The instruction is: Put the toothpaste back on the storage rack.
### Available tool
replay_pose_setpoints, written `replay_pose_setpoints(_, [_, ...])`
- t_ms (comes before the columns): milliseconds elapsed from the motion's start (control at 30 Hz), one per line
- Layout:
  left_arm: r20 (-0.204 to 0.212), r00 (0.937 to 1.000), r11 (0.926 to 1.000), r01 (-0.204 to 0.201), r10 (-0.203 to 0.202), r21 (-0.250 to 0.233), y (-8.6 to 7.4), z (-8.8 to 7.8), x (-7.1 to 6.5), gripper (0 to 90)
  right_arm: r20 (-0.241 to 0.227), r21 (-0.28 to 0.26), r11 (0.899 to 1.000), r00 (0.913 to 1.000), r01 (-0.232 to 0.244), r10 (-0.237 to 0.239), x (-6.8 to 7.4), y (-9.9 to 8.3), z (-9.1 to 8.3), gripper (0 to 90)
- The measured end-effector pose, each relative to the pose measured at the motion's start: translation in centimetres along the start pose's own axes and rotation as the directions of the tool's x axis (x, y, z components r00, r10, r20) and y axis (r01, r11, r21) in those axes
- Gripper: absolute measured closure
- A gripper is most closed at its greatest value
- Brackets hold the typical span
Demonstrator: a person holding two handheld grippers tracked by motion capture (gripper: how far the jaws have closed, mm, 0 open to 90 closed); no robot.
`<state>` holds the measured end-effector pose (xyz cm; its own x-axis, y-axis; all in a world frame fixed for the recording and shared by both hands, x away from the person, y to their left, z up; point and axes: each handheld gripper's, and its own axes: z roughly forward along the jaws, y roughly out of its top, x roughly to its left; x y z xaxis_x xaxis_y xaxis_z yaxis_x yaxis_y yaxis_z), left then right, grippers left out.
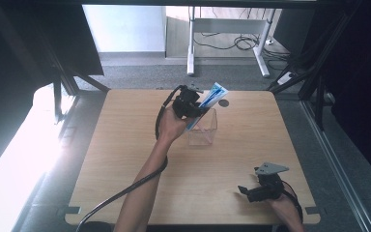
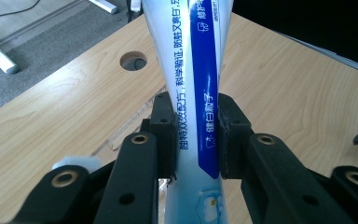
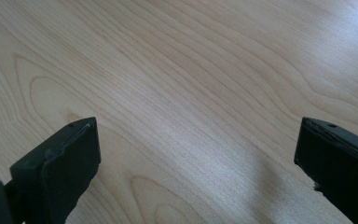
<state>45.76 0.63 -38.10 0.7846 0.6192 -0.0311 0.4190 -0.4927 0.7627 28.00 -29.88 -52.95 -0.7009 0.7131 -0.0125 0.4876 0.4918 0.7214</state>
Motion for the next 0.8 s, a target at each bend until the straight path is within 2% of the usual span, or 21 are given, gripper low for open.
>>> replay_pose_setpoints(200, [0.000, 0.9999, 0.9998, 0.011, -0.011, -0.015, 0.4, 0.9, 0.2, 72.4, -0.001, 0.002, 1.000, 1.0000, 0.002, -0.002, 0.0, 0.0, 0.0, 0.7])
replay_pose_setpoints(633, [-0.025, 0.9996, 0.9996, -0.010, 0.009, -0.028, 1.6, 2.6, 0.2, 72.4, -0.004, 0.003, 1.000, 1.0000, 0.005, -0.004, 0.0, 0.0, 0.1, 0.8])
replay_pose_setpoints(800, [-0.034, 0.9994, 0.9992, -0.002, 0.000, -0.041, 1.5, 3.5, 0.4, 72.4, -0.005, 0.003, 1.000, 1.0000, 0.004, -0.004, 0.1, 0.0, 0.0, 0.9])
